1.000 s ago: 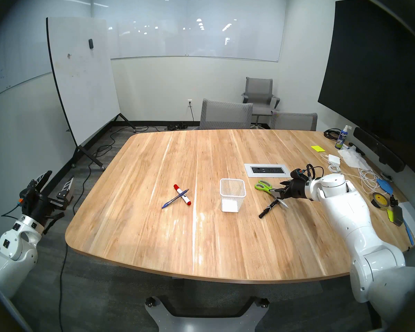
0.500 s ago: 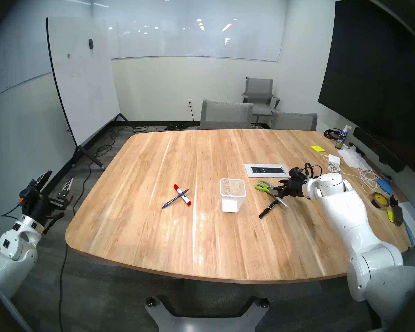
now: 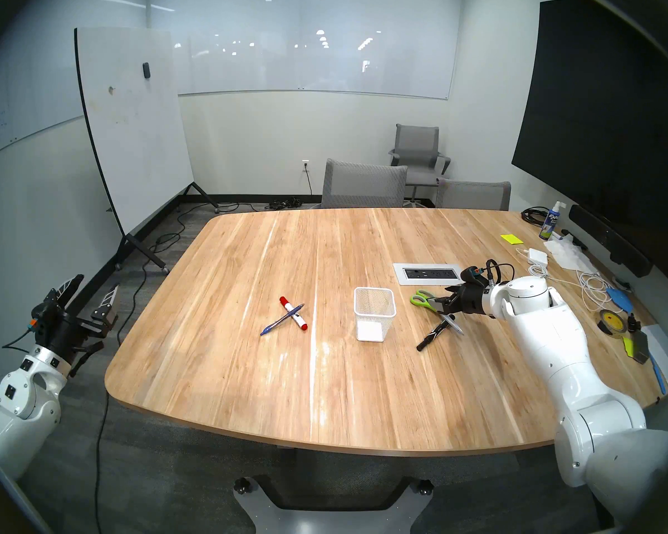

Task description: Place the pen, the marker, and the scissors into the pen holder

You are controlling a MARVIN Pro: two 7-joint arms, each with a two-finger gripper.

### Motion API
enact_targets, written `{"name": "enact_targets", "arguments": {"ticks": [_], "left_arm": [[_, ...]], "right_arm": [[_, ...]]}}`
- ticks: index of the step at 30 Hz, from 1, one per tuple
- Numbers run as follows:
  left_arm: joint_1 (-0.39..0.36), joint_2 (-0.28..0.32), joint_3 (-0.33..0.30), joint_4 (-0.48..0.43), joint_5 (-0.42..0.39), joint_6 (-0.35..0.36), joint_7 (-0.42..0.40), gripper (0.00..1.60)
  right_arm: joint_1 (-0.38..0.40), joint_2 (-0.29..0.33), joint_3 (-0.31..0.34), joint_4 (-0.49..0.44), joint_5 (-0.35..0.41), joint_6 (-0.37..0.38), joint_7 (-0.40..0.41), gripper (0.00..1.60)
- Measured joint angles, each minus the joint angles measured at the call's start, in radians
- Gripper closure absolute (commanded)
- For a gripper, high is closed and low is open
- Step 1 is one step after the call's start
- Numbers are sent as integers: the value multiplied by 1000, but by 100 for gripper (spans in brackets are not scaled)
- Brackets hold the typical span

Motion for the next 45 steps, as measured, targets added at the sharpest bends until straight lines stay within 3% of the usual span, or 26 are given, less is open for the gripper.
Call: {"name": "enact_targets", "arguments": {"ticks": [19, 45], "left_arm": [[0, 0, 0, 0, 0, 0, 0, 0], [0, 0, 0, 0, 0, 0, 0, 0]], "right_arm": [[-107, -1, -4, -173, -4, 90, 5, 0], [-110, -38, -29, -199, -7, 150, -11, 3]]}}
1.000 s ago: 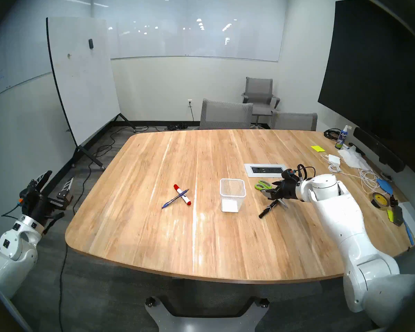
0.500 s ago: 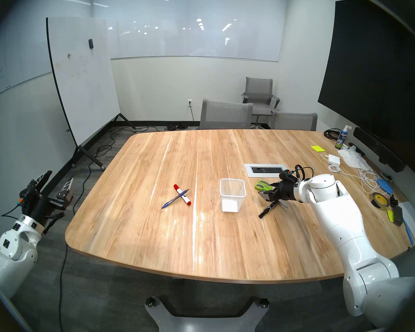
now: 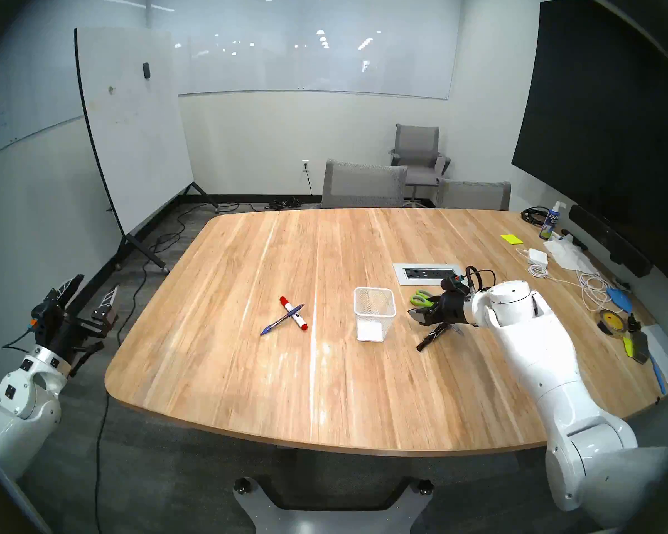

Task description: Place the pen, the marker, and the scissors into the pen holder

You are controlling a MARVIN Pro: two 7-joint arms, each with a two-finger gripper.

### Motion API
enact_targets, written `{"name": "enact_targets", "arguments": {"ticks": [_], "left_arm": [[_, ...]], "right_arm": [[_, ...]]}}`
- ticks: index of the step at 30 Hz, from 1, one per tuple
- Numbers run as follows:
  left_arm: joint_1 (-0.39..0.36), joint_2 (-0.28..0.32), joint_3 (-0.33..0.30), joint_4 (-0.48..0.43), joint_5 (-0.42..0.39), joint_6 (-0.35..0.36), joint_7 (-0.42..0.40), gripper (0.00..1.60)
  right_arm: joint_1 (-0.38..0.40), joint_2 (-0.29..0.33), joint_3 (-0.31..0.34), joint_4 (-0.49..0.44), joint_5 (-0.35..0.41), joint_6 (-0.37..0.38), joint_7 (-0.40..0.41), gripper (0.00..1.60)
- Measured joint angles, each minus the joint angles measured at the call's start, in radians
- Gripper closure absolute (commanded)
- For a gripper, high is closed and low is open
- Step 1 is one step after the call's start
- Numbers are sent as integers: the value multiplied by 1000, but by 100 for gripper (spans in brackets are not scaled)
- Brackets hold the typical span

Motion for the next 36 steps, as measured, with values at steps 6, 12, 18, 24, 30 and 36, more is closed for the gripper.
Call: {"name": "enact_targets", "arguments": {"ticks": [6, 12, 18, 24, 30, 36], "left_arm": [[0, 0, 0, 0, 0, 0, 0, 0], [0, 0, 0, 0, 0, 0, 0, 0], [0, 0, 0, 0, 0, 0, 0, 0], [0, 0, 0, 0, 0, 0, 0, 0], [0, 0, 0, 0, 0, 0, 0, 0], [0, 0, 0, 0, 0, 0, 0, 0]], "right_arm": [[0, -9, -1, 6, 2, 0, -6, 2], [2, -16, -2, 16, 3, -3, -11, 3], [8, -24, -1, 40, 4, -10, -17, 2], [12, -32, 2, 60, 5, -15, -20, 3], [17, -39, 3, 63, 6, -19, -18, 0], [23, -42, 1, 64, 4, -19, -15, 0]]}}
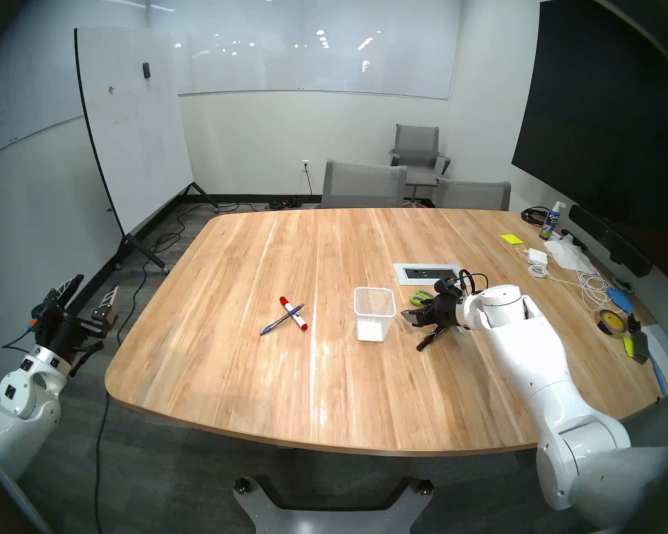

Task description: Place the pen, the marker, and the scissors into the pen holder

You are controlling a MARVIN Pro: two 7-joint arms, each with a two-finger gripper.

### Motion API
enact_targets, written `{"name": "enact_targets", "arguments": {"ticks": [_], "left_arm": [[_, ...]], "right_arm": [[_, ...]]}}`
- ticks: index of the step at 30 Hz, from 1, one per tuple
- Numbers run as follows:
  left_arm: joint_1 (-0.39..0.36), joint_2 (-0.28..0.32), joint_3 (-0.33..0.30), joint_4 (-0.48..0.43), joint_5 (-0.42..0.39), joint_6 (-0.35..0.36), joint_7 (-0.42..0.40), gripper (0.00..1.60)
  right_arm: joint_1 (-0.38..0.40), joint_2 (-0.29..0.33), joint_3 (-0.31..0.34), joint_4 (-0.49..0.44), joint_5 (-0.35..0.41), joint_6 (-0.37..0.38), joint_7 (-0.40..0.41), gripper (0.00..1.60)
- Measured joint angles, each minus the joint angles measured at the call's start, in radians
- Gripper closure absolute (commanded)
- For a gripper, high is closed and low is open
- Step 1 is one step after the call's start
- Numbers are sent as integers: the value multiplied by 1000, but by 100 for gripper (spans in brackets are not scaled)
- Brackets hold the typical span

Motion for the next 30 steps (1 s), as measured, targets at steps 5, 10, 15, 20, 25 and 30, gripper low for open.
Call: {"name": "enact_targets", "arguments": {"ticks": [5, 10, 15, 20, 25, 30], "left_arm": [[0, 0, 0, 0, 0, 0, 0, 0], [0, 0, 0, 0, 0, 0, 0, 0], [0, 0, 0, 0, 0, 0, 0, 0], [0, 0, 0, 0, 0, 0, 0, 0], [0, 0, 0, 0, 0, 0, 0, 0], [0, 0, 0, 0, 0, 0, 0, 0]], "right_arm": [[16, 0, -17, 13, -11, 1, 8, 0], [33, 5, -38, 17, -35, 1, 25, 0], [48, 11, -48, 17, -51, 6, 40, 0], [59, 12, -49, 17, -60, 21, 50, 0], [70, 11, -43, 23, -58, 49, 62, 0], [82, 6, -41, 36, -56, 70, 78, 0]]}}
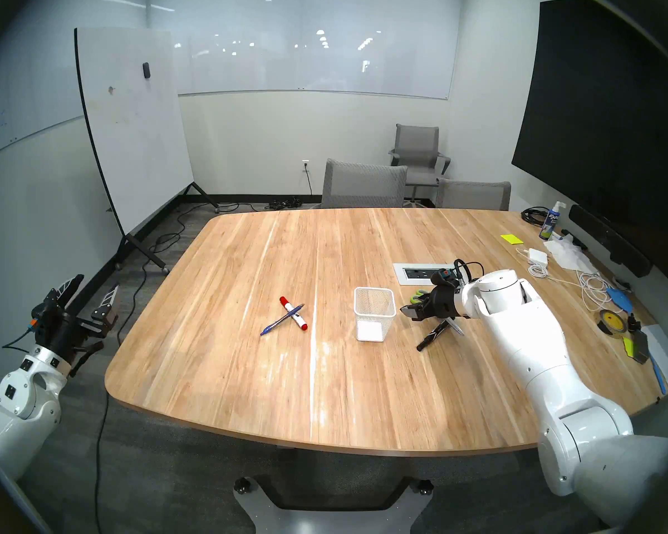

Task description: Place the pen, the marker, and the scissors into the pen holder

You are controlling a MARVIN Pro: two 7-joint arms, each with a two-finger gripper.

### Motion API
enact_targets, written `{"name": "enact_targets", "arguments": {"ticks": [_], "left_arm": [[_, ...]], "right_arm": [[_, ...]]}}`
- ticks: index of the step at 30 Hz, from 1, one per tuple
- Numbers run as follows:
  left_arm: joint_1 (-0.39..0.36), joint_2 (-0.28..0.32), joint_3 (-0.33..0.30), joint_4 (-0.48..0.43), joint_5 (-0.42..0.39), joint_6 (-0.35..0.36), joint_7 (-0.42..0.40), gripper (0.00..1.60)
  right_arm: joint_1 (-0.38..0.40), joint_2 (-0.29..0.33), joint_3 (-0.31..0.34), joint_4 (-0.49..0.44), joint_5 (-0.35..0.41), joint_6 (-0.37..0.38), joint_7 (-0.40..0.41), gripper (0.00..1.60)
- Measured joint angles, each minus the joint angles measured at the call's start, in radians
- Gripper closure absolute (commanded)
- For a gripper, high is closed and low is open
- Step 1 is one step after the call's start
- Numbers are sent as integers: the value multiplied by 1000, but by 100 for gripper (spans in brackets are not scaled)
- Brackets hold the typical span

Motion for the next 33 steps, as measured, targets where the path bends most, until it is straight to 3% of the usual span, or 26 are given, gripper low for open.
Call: {"name": "enact_targets", "arguments": {"ticks": [14, 33], "left_arm": [[0, 0, 0, 0, 0, 0, 0, 0], [0, 0, 0, 0, 0, 0, 0, 0]], "right_arm": [[24, -5, -20, 22, -9, 26, 24, 0], [43, -8, -7, 91, -20, -11, -10, 0]]}}
